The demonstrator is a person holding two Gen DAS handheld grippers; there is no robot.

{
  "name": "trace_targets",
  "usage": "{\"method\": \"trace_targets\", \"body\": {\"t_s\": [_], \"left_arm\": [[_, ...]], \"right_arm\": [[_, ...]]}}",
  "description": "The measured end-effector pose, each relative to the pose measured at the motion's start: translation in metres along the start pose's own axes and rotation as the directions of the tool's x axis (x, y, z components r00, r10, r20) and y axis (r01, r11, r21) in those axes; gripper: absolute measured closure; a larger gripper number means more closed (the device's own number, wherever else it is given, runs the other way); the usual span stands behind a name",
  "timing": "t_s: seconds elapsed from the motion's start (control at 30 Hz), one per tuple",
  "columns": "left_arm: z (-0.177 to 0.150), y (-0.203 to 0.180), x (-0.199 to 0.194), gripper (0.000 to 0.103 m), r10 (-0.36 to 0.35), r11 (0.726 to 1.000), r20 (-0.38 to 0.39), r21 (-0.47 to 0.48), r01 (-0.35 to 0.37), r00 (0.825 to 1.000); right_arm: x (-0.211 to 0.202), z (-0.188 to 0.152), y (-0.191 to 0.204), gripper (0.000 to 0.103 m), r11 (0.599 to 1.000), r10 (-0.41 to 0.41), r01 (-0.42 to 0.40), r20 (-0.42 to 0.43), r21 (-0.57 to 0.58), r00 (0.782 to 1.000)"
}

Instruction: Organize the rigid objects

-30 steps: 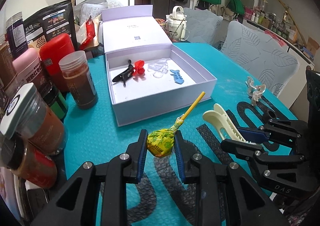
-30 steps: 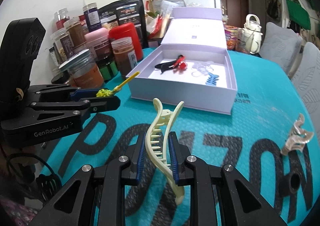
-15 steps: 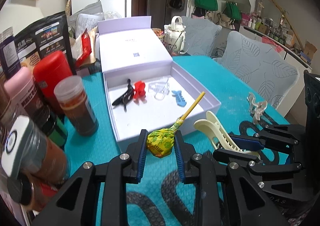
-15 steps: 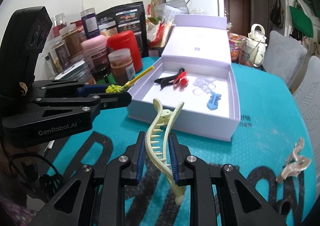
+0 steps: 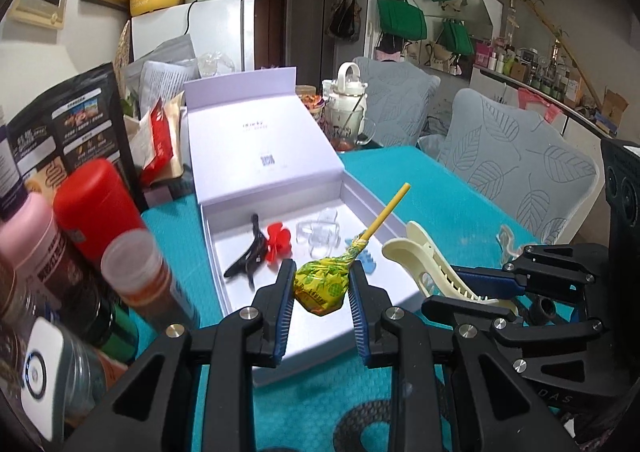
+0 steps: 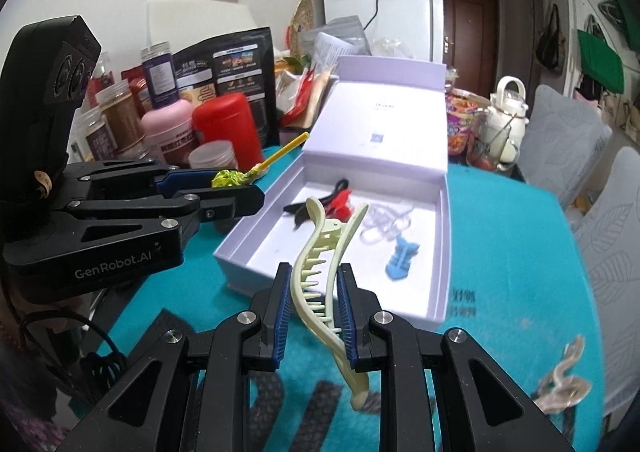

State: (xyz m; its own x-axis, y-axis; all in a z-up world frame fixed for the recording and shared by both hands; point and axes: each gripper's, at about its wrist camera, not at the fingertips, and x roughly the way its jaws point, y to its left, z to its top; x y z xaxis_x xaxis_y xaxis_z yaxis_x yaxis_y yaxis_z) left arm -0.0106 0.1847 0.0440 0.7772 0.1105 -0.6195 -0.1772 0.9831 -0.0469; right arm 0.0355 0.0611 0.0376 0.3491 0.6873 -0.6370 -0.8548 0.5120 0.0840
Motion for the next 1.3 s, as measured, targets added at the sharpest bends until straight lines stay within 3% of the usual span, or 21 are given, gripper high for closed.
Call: {"method": "trace_targets", "body": {"t_s": [0.6,1.07,1.3], "left_arm": [[0.034,0.025,0.034,0.077,-0.018,1.000,0.036,-0.018,0.019,0.999],[0.020,0.044,0.083,0.077,-0.004,0.999,-0.064,-0.052,0.001,0.998],[0.007,0.054,0.104,0.077,0.003,0.997,-0.145,-0.074,-0.014,0.989]], "right_arm": [[0.026,0.044,-0.020,0.081,0.999,-0.007,0.009,0.041,-0.035,0.999],[0.074,0.037,-0.031,0.081,1.000,0.000,0.000,-0.071,-0.002,0.997],[0.093,0.034,-0.035,0.081,1.000,0.006,-0.005,-0.107,0.013,0.994]]}}
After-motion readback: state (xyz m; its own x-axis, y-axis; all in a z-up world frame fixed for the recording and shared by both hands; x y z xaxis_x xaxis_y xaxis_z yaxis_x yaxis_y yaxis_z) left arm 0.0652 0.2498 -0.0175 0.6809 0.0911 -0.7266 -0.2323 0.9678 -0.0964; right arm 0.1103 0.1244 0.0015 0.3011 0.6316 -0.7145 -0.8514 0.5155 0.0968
